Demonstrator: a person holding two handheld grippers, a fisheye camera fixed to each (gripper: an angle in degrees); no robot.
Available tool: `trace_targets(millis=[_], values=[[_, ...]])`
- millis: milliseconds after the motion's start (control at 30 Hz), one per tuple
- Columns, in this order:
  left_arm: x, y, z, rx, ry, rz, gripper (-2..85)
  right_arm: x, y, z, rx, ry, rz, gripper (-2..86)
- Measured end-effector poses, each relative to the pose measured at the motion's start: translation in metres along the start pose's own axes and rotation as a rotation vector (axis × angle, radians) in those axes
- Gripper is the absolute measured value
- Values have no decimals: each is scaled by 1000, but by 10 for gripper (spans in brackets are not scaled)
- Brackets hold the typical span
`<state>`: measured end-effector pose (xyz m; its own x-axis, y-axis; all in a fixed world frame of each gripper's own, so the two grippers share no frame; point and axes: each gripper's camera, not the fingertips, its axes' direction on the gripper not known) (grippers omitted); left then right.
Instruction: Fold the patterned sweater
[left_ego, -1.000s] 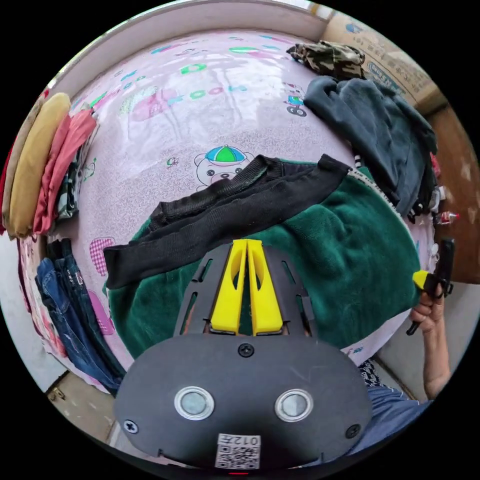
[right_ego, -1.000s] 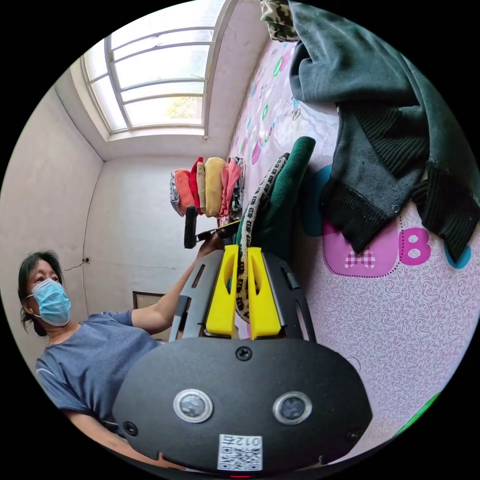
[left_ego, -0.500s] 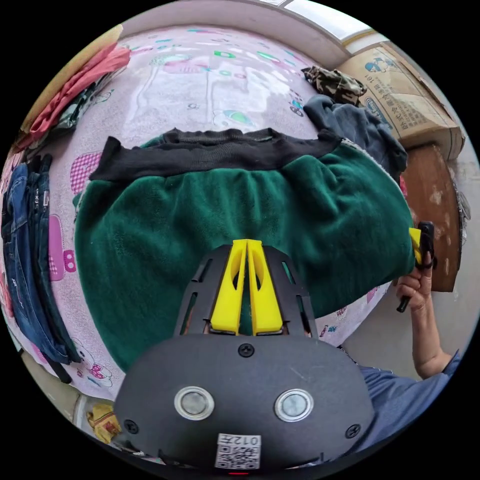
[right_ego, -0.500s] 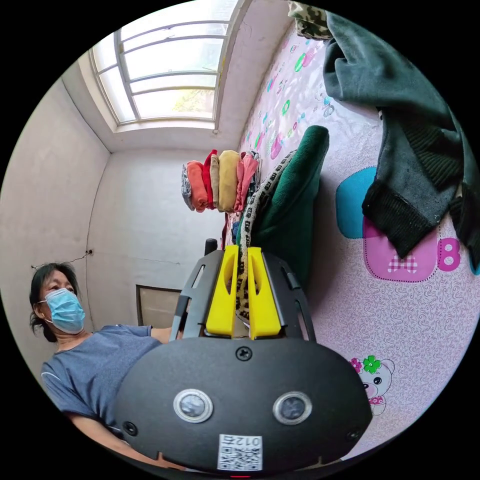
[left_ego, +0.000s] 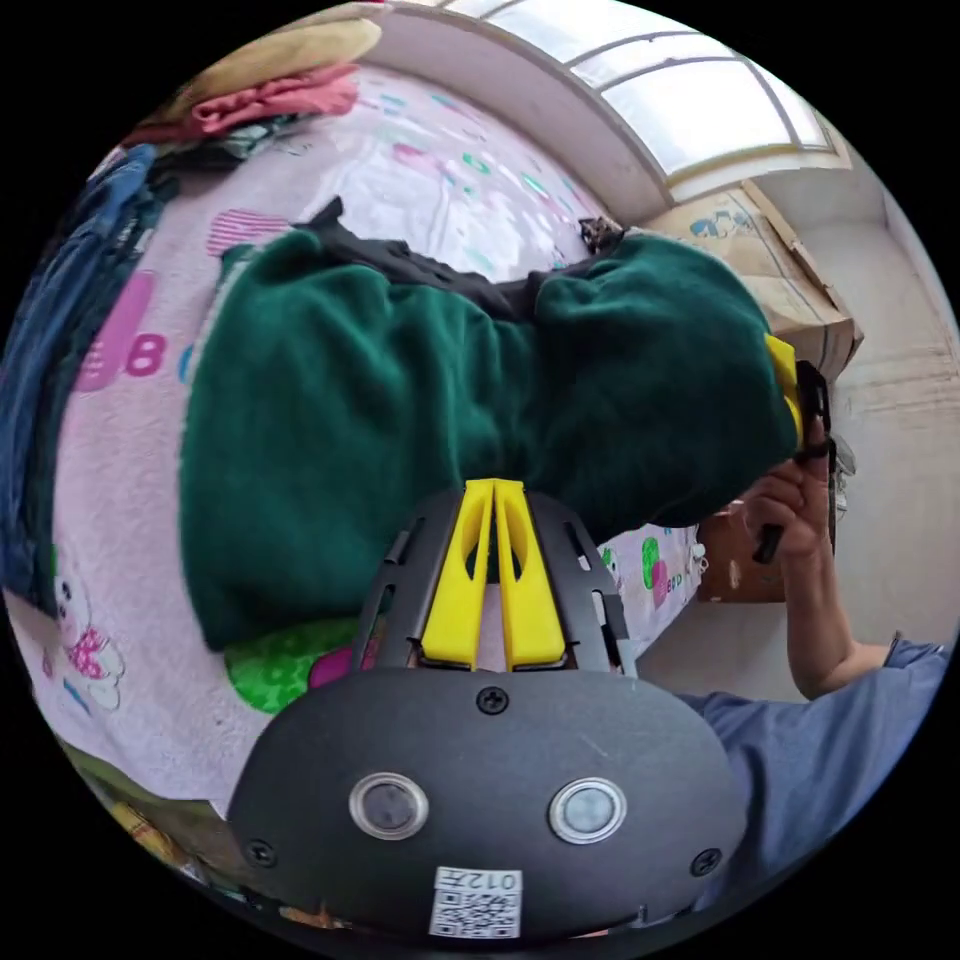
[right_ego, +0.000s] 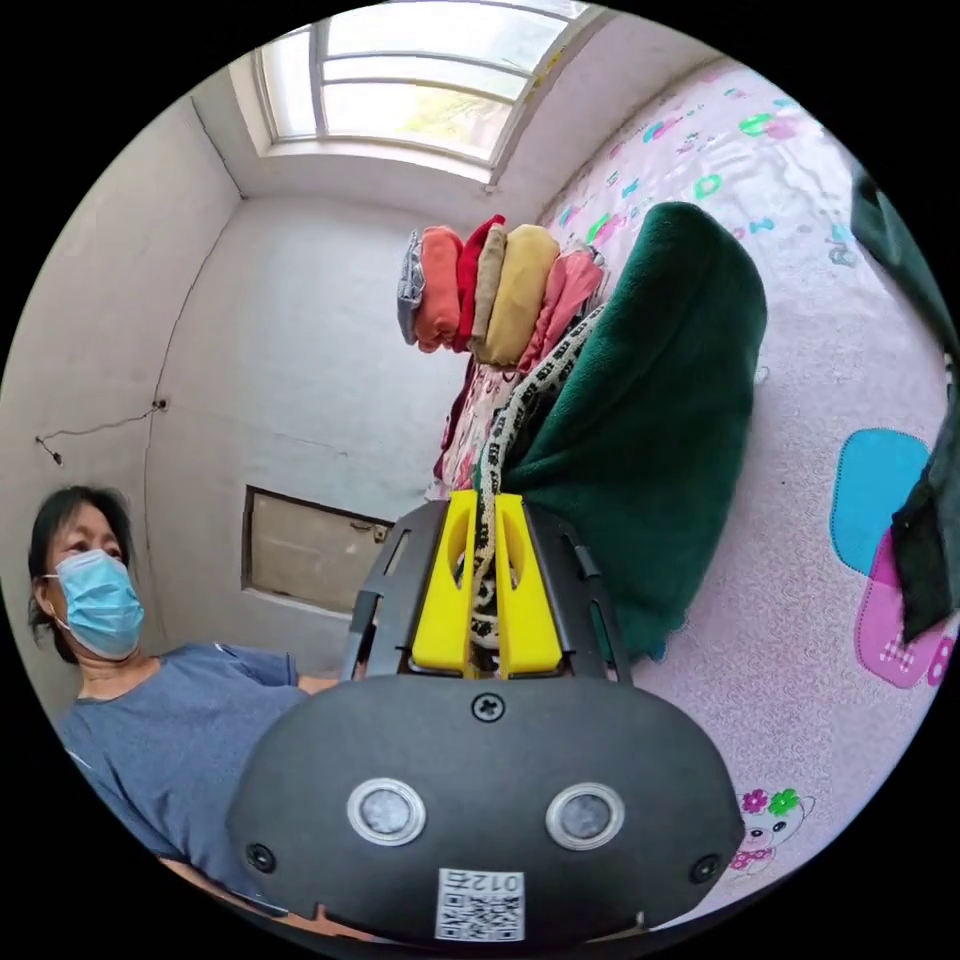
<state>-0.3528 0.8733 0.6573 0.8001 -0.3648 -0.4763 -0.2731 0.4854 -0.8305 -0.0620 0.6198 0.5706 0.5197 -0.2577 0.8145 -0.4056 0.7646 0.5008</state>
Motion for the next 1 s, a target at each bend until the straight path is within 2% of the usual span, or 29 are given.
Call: trace_targets(millis=[133, 200, 300, 467, 533, 633, 700, 767, 833, 900, 967, 1000], values=[[-51, 57, -57, 139, -28, -149, 4, -49, -21, 126, -241, 95, -161, 25], [-79, 94, -85, 196, -87, -246, 5, -54, -18, 215, -384, 214, -220, 32], [-104, 132, -105, 242, -134, -334, 5, -55, -9, 287, -453, 366, -283, 48], [-103, 155, -121, 332, -204, -313, 5, -119, -16, 305, -489, 273, -488, 88], [-88, 148, -120, 350, -223, -237, 5, -135, -24, 283, -429, 208, -520, 80], [-51, 124, -112, 363, -222, -27, 5, -121, -51, 233, -242, 334, -449, 45], [-28, 103, -85, 271, -145, 110, 4, -85, -79, 200, -139, 372, -271, 25], [-12, 94, -58, 166, -90, 209, 4, -66, -93, 191, -107, 378, -198, 17], [-2, 96, -31, 77, -200, 269, 4, -54, -101, 197, -111, 446, -158, 12], [-16, 110, 1, -36, -362, 237, 3, -39, -109, 221, -179, 519, -128, 8], [-40, 130, 18, -83, -427, 189, 1, -28, -113, 244, -245, 554, -122, 5], [-55, 144, 23, -43, -379, 189, 0, -22, -116, 259, -287, 542, -99, 3]])
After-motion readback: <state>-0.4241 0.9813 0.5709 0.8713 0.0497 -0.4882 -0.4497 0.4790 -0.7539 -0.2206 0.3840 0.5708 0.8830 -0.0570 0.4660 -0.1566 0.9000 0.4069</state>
